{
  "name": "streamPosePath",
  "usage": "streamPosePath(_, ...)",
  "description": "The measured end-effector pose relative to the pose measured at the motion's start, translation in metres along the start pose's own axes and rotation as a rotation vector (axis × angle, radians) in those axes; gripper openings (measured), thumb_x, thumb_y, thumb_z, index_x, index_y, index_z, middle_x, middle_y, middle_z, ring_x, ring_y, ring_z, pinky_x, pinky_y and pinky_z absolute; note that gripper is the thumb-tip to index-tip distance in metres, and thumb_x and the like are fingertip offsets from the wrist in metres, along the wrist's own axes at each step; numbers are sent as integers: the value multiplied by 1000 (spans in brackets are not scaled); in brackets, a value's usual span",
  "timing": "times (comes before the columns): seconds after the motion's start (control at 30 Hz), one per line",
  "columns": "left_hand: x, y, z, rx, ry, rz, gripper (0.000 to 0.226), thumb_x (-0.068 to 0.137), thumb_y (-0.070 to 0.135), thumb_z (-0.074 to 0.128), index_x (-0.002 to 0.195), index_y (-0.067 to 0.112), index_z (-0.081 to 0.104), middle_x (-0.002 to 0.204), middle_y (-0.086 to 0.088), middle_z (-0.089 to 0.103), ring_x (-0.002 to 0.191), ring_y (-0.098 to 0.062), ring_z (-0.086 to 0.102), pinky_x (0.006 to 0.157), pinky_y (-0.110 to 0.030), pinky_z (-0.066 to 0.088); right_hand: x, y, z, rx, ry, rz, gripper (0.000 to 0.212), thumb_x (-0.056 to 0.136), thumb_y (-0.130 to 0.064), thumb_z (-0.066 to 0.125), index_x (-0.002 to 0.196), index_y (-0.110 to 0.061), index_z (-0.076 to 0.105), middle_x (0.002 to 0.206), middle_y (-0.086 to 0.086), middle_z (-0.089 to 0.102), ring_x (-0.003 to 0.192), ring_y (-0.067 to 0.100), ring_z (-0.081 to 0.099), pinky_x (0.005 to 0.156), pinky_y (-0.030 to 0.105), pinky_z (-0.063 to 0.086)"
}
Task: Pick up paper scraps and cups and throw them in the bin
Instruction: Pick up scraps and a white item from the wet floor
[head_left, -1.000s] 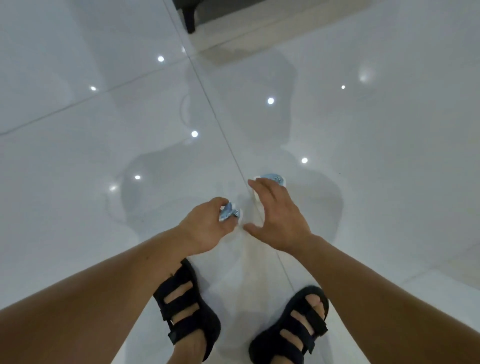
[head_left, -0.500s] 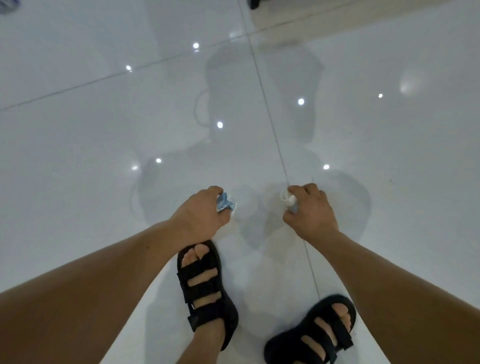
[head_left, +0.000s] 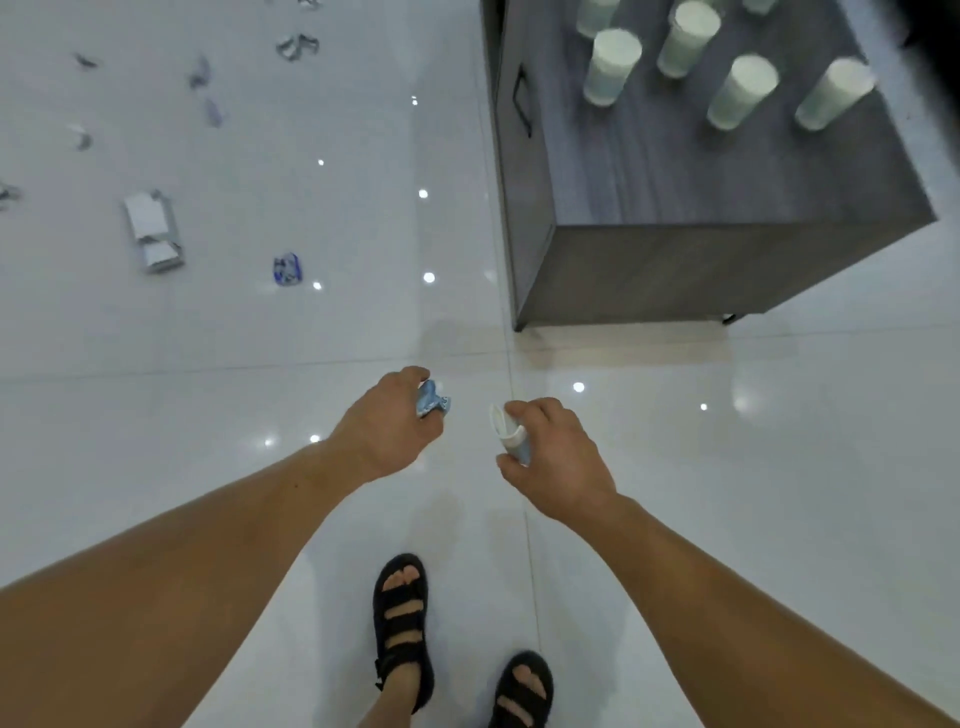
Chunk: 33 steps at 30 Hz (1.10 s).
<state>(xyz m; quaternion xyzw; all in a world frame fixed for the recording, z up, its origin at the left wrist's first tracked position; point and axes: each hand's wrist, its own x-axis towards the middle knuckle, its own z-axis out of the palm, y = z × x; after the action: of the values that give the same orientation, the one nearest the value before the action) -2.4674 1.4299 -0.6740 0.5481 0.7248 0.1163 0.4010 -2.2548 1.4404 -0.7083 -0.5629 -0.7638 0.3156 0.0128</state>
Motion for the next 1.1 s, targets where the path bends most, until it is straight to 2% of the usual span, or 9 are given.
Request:
streamPosePath(0.17,-80,56,-99,9,156,17,28,90,24,59,110,4,57,101,-12,62,80,-22,57,59,-19,36,-33,-94,-95,-28,36,-151,58,85,-36,70,138,-26,46,133,-2,48,118,20,47,93,30,43)
streamPosePath(0.27,-143,77,-144,-18,236,-42,28,89,28,58,109,9,55,106,-10,63,85,-24,59,67,-28,42,-63,-150,-142,-57,47,-256,56,85,-34,69,136,-25,48,130,-1,49,115,21,48,90,29,42)
streamPosePath(0.37,-205,86,-181,-64,296,-93,39,90,34,56,124,15,52,117,-3,60,92,-19,56,70,-26,40,-93,-204,-180,-122,21,-355,56,84,-33,68,136,-25,48,128,-1,49,115,21,47,88,28,39)
streamPosePath(0.53,-308,68,-237,-161,421,-145,55,90,36,57,140,21,41,135,-4,52,116,-24,54,90,-29,43,-133,-305,-211,-252,-53,-533,54,85,-33,63,136,-26,46,131,0,47,118,23,45,90,31,40)
streamPosePath(0.67,-387,24,-274,-193,538,-224,55,90,36,57,140,21,41,136,-6,50,118,-25,52,97,-34,44,-166,-393,-192,-302,-93,-685,54,85,-34,62,137,-28,45,134,-1,46,120,22,44,93,32,43)
streamPosePath(0.83,-489,-66,-313,-243,690,-344,52,91,38,58,138,20,45,131,-6,53,110,-21,55,86,-25,42,-211,-517,-133,-343,-140,-846,53,85,-35,63,134,-28,47,132,-1,48,119,22,45,94,39,45)
streamPosePath(1.0,-604,-166,-349,-266,826,-499,50,89,41,57,135,23,47,129,-2,54,106,-21,56,81,-27,46,-267,-643,-50,-346,-200,-1044,56,85,-37,65,137,-27,45,134,-1,48,119,21,46,93,31,42)
streamPosePath(1.1,-668,-215,-365,-269,870,-588,48,88,39,59,133,23,49,128,-2,55,108,-23,56,87,-31,48,-300,-706,-4,-338,-236,-1125,58,86,-38,64,139,-26,44,136,-1,46,120,21,45,94,32,43)
